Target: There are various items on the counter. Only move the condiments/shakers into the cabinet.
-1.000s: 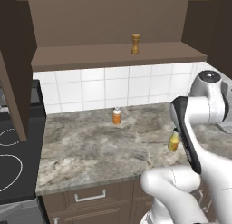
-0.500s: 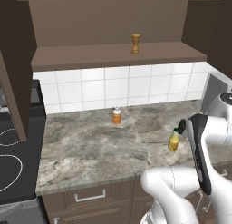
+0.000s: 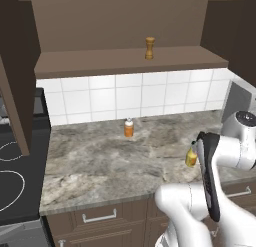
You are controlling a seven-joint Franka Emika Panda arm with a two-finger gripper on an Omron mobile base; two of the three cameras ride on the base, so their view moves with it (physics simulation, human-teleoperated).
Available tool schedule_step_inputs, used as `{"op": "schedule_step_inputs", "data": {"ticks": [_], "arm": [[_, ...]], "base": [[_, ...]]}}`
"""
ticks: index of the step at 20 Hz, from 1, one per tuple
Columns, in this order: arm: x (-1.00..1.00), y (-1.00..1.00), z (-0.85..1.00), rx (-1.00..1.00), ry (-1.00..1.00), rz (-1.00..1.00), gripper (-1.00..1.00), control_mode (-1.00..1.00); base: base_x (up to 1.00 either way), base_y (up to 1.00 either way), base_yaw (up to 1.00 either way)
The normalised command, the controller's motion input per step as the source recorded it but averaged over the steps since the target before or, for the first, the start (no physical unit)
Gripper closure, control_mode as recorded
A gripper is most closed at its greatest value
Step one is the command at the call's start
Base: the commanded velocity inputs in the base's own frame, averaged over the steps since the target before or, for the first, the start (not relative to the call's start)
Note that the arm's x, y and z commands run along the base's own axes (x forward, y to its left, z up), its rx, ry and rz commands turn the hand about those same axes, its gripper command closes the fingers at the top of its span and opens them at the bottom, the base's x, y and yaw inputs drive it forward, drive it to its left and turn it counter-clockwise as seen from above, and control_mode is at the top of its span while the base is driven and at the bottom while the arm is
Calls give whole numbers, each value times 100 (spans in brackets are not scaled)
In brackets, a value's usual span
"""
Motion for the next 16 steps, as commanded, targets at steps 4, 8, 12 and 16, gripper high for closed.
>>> {"op": "schedule_step_inputs", "data": {"ticks": [4,8,12,16], "arm": [[13,0,-5,0,0,-20,-100,-100],[33,0,-6,0,0,-6,-100,-100],[50,2,-6,0,0,-1,-100,-100],[36,0,-18,0,0,0,-100,-100]], "base": [[0,0,0],[0,0,0],[0,0,0],[0,0,0]]}}
